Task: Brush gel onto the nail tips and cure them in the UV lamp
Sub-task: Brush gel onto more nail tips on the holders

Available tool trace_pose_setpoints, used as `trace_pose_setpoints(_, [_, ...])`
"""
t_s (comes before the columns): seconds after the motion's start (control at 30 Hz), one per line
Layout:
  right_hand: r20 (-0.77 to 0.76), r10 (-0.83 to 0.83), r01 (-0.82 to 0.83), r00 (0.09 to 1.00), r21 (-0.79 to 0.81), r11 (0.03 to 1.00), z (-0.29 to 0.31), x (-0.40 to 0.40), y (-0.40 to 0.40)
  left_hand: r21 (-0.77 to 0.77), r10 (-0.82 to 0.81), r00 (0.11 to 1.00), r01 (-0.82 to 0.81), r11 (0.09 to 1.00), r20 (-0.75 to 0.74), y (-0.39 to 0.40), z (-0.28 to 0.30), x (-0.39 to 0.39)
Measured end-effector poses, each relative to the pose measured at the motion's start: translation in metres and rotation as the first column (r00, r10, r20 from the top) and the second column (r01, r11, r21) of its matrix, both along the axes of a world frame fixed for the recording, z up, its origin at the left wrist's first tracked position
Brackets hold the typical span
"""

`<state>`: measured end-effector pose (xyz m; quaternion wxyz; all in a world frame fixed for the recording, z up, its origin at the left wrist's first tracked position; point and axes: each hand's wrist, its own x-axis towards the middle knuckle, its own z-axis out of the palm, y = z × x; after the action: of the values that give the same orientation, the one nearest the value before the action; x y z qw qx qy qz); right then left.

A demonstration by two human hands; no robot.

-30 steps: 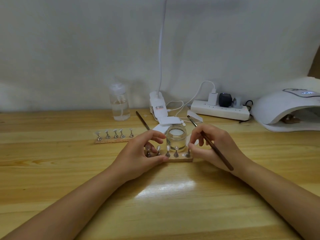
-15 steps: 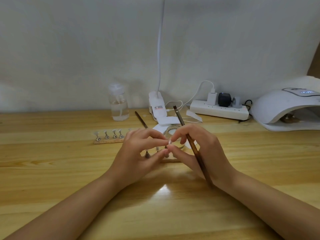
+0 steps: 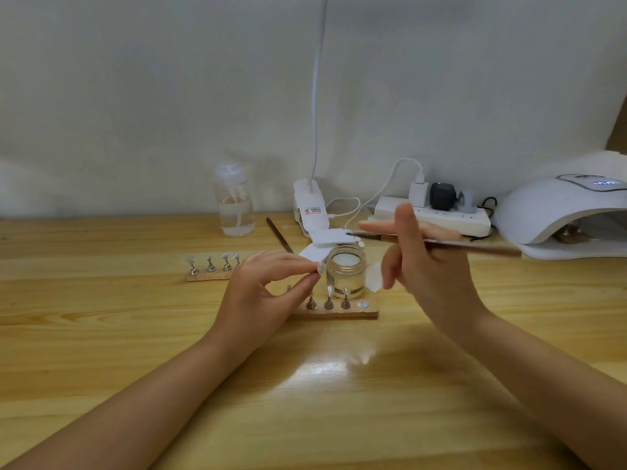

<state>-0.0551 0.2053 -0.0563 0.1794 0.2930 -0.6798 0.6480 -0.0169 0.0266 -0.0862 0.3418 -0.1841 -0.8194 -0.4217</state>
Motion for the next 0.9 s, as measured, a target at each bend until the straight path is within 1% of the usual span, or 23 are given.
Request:
trace_pose_setpoints(0.07, [0.104, -0.045, 0.045, 0.994, 0.001, 0.999, 0.007, -0.007, 0.001, 0.039, 0.014, 0.999, -0.016, 0.999, 0.047, -0.001, -0.001, -0.001])
trace_pose_setpoints(0.1, [0.133, -0.067, 0.062, 0.989, 0.037, 0.997, 0.011, -0.012, 0.002, 0.050, 0.020, 0.998, -0.024, 0.998, 0.066, -0.002, -0.001, -0.002])
trace_pose_setpoints(0.17, [0.150, -0.125, 0.100, 0.981, 0.161, 0.982, 0.017, -0.025, 0.003, 0.054, 0.028, 0.996, -0.033, 0.998, 0.086, -0.002, -0.002, -0.002])
trace_pose_setpoints(0.23, [0.128, -0.170, 0.128, 0.977, 0.287, 0.949, 0.021, -0.036, 0.003, 0.053, 0.029, 0.995, -0.034, 0.998, 0.095, -0.003, -0.001, -0.002])
trace_pose_setpoints(0.37, [0.017, -0.227, 0.193, 0.974, 0.461, 0.866, 0.023, -0.050, -0.006, 0.056, 0.027, 0.994, -0.033, 0.998, 0.101, -0.003, -0.001, -0.002])
trace_pose_setpoints(0.5, [-0.044, -0.269, 0.243, 0.962, 0.583, 0.775, 0.019, -0.052, -0.017, 0.062, 0.024, 0.995, -0.030, 0.998, 0.097, -0.002, 0.000, -0.002])
trace_pose_setpoints(0.6, [-0.090, -0.253, 0.249, 0.963, 0.647, 0.721, 0.016, -0.052, -0.023, 0.057, 0.022, 0.995, -0.028, 0.998, 0.093, -0.002, 0.001, -0.001])
trace_pose_setpoints(0.67, [-0.107, -0.255, 0.264, 0.961, 0.631, 0.730, 0.017, -0.051, -0.023, 0.047, 0.022, 0.995, -0.027, 0.999, 0.093, -0.003, 0.001, -0.002])
trace_pose_setpoints(0.73, [-0.087, -0.276, 0.277, 0.957, 0.553, 0.786, 0.020, -0.053, -0.019, 0.046, 0.027, 0.995, -0.032, 0.998, 0.098, -0.003, 0.001, -0.002])
trace_pose_setpoints(0.83, [-0.007, -0.315, 0.289, 0.949, 0.421, 0.860, 0.023, -0.058, -0.011, 0.059, 0.032, 0.994, -0.038, 0.998, 0.104, -0.003, 0.000, -0.002])
trace_pose_setpoints(0.9, [0.067, -0.346, 0.301, 0.936, 0.355, 0.885, 0.022, -0.061, -0.005, 0.067, 0.033, 0.993, -0.041, 0.997, 0.111, -0.002, 0.001, -0.002])
